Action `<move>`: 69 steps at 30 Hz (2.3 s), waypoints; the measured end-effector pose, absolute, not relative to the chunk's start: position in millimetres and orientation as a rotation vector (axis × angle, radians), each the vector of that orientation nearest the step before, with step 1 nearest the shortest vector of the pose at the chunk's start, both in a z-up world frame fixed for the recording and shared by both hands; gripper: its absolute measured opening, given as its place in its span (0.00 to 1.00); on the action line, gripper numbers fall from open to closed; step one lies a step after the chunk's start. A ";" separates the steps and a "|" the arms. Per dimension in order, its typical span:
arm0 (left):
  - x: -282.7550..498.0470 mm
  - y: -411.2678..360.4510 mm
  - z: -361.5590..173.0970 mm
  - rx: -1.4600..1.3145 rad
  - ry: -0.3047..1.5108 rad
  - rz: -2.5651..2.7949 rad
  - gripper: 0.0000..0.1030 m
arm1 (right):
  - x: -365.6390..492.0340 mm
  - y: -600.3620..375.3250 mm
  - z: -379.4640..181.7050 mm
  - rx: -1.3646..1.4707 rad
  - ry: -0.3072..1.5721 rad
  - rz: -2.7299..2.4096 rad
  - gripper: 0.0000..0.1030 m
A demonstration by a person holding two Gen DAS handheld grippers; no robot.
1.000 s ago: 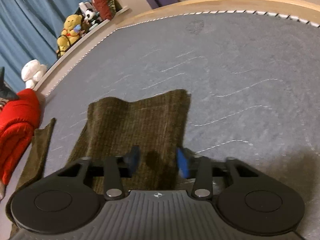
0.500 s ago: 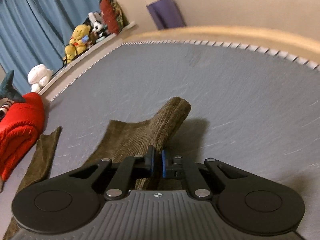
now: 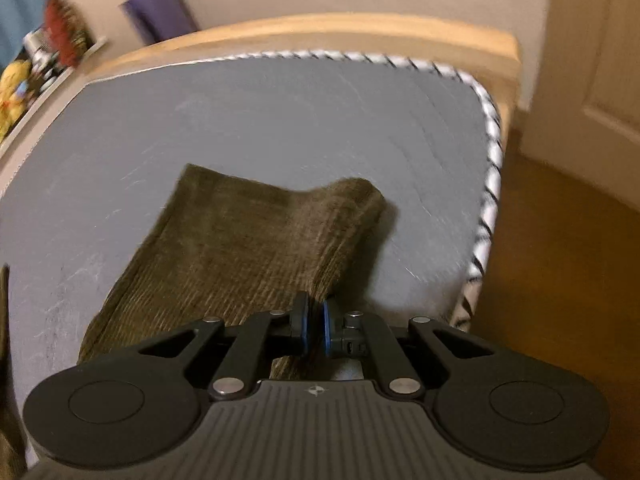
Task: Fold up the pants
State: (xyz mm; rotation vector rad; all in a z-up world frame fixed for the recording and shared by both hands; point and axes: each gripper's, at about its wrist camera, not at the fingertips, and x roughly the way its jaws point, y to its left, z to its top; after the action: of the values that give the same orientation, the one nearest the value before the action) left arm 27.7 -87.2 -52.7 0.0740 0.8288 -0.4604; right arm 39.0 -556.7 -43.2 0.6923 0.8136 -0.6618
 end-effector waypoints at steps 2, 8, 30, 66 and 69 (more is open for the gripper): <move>28.5 -88.6 -55.1 0.075 0.836 -0.467 0.43 | 31.9 -562.1 -45.3 0.718 0.773 -0.690 0.15; 33.3 -87.6 -61.7 0.067 0.865 -0.489 0.46 | 29.6 -599.8 -62.8 0.813 0.750 -0.650 0.37; 29.2 -91.2 -104.1 0.143 1.064 -0.593 0.26 | 36.0 -585.6 -37.4 0.476 0.668 -0.804 0.47; 17.4 243.0 -81.2 -0.302 1.005 0.173 0.81 | -64.1 -57.1 -27.9 -0.294 0.586 0.918 0.54; 20.6 240.2 -90.0 -0.266 1.031 0.177 0.81 | -92.9 -30.6 -35.7 -0.374 0.571 1.057 0.57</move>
State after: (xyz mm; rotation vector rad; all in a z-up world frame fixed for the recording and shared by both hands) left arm 20.6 240.2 -90.0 -0.2661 1.0306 0.1771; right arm -92.9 -30.6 -35.7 -0.3744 0.5712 1.0569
